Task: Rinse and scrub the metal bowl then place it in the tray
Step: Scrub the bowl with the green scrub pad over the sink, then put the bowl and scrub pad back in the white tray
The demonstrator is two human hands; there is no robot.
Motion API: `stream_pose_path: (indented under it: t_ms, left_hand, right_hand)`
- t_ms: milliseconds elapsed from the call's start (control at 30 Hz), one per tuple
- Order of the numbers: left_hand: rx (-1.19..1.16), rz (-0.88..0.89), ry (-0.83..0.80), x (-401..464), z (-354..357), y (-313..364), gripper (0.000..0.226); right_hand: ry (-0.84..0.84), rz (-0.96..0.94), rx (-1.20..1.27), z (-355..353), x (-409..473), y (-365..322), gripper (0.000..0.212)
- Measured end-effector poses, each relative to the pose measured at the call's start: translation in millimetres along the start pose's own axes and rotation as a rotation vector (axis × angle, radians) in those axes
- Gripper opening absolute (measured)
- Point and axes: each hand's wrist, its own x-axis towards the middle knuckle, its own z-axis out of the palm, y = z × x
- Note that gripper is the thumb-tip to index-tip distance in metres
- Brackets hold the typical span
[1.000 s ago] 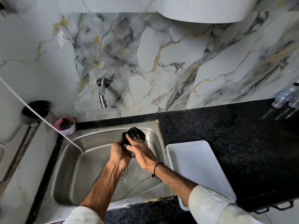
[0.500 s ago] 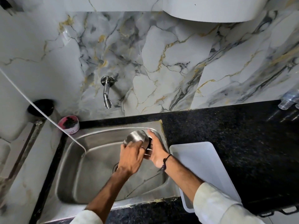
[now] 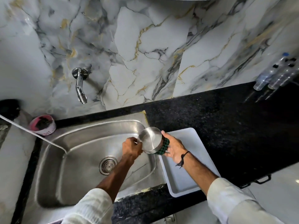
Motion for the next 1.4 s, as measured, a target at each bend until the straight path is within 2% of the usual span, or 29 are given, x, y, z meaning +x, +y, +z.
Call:
stream_pose_path:
  t_ms: [100, 200, 267, 367, 467, 567, 633, 700, 767, 800, 867, 967, 1033, 1100, 1167, 1233, 1333, 1400]
  left_hand:
    - [0.015, -0.023, -0.049, -1.0, 37.9, 21.9, 0.022]
    - [0.035, -0.007, -0.104, -4.3, 76.1, 32.7, 0.031]
    - [0.07, 0.039, -0.14, -7.5, 97.8, 32.9, 0.039]
    - [0.175, 0.103, -0.164, -15.3, 125.8, 29.8, 0.036]
    - [0.18, 0.109, -0.172, -18.1, 147.9, 23.9, 0.03]
    - [0.119, -0.009, -0.203, -20.7, 161.1, 25.0, 0.039]
    - [-0.036, -0.153, -0.245, -28.8, 163.1, 29.6, 0.051]
    - [-0.268, -0.349, -0.366, -39.8, 161.4, 28.1, 0.05]
    - [-0.401, -0.491, -0.625, -55.4, 155.5, 26.5, 0.044]
    - [-0.455, -0.525, -0.7, -62.5, 154.0, 25.1, 0.042]
    - [-0.518, -0.502, -0.683, -69.3, 155.0, 21.3, 0.04]
    - [-0.5, -0.365, -0.591, -70.5, 153.0, 17.7, 0.043]
    - [-0.508, -0.336, -0.64, -70.4, 149.1, 16.2, 0.044]
    - [-0.487, -0.324, -0.657, -71.9, 144.1, 17.3, 0.045]
    - [-0.409, -0.317, -0.636, -72.8, 144.8, 17.8, 0.045]
    - [-0.292, -0.319, -0.617, -73.3, 148.6, 17.4, 0.04]
    - [-0.078, -0.342, -0.635, -76.8, 154.6, 12.0, 0.029]
    - [0.072, -0.308, -0.657, -80.6, 157.9, 9.7, 0.03]
  right_hand:
    - [0.173, -0.033, 0.044, -49.3, 1.2, 0.0, 0.02]
    - [0.317, -0.08, 0.023, -98.0, 2.0, 8.4, 0.023]
    - [0.334, -0.079, -0.021, -122.6, 0.5, 13.9, 0.023]
    - [0.26, -0.027, -0.088, -150.7, -3.6, 17.8, 0.024]
    - [0.162, 0.016, -0.12, -163.5, -6.8, 19.1, 0.032]
    - [0.036, 0.031, -0.049, -170.0, -7.9, 19.7, 0.038]
    - [-0.055, 0.037, 0.003, -173.5, -7.1, 20.4, 0.036]
    - [-0.119, 0.051, 0.052, -173.7, -4.8, 22.8, 0.036]
    - [-0.162, 0.064, 0.1, -170.7, -3.8, 26.9, 0.039]
    - [-0.184, 0.066, 0.114, -169.3, -2.6, 29.6, 0.039]
    - [-0.227, 0.056, 0.161, -169.8, -0.3, 32.9, 0.033]
    - [-0.262, 0.051, 0.228, -179.0, 2.1, 29.0, 0.015]
    - [-0.206, 0.052, 0.256, -184.7, 5.4, 27.1, 0.016]
    - [-0.129, 0.015, 0.273, -187.8, 8.6, 29.6, 0.008]
    - [-0.056, -0.013, 0.186, -189.1, 9.5, 32.7, 0.027]
    - [0.045, -0.04, -0.065, -188.4, 10.6, 35.4, 0.048]
    - [0.168, -0.097, -0.49, -187.2, 12.1, 39.5, 0.061]
    - [0.174, -0.116, -0.676, -185.3, 11.7, 43.8, 0.065]
